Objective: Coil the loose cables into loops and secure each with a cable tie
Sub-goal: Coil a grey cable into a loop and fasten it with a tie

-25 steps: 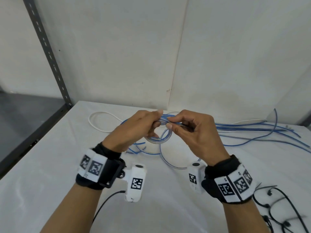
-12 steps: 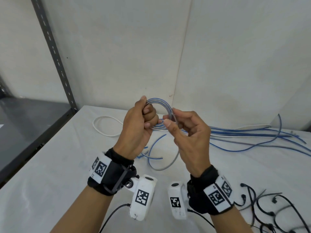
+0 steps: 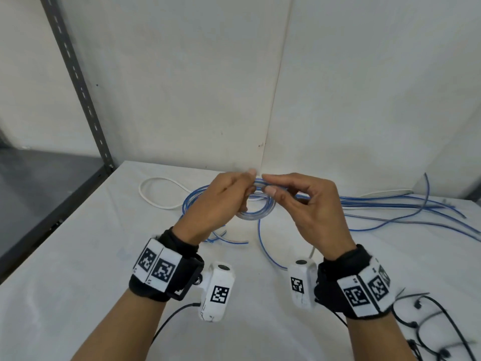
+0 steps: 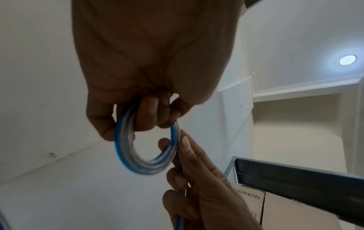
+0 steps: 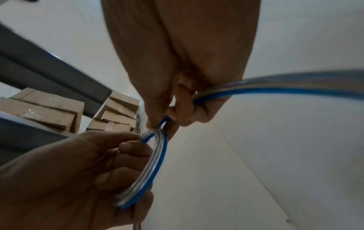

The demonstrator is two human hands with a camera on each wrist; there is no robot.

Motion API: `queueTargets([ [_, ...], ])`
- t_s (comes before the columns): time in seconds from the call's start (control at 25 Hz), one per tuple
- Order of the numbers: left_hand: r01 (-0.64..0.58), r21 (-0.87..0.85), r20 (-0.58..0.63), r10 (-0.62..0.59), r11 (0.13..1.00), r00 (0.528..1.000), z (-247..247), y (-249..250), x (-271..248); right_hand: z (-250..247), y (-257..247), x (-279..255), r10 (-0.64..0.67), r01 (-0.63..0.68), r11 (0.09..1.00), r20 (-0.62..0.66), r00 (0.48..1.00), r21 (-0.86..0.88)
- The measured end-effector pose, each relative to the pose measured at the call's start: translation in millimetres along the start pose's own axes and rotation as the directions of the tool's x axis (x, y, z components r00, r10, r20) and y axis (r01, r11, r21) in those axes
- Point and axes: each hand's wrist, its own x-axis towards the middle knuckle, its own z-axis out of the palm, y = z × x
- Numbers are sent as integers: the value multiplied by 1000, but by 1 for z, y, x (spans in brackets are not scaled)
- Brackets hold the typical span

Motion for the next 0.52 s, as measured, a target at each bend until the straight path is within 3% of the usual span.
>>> queueTargets([
  [0.12, -30, -302, -81, 6, 953, 997, -4, 2, 7, 3, -3, 2, 27, -5, 992, -173, 985, 126],
  [0.2, -48, -460, -110, -3, 887, 994, -8, 7, 7, 12, -5, 1, 116, -61, 956, -176, 978, 288],
  [0.32, -93, -557, -162, 2, 825, 987, -3, 9, 6, 31, -7, -2, 198, -106, 897, -174, 965, 428],
  [0.44, -135, -601, -186, 27, 788, 982, 6, 9, 5, 40, -10, -4, 173, -60, 912, -249, 953, 407],
  [0.52, -92, -599, -164, -10, 795, 986, 6, 8, 6, 36, -11, -3, 167, -55, 924, -269, 949, 378],
])
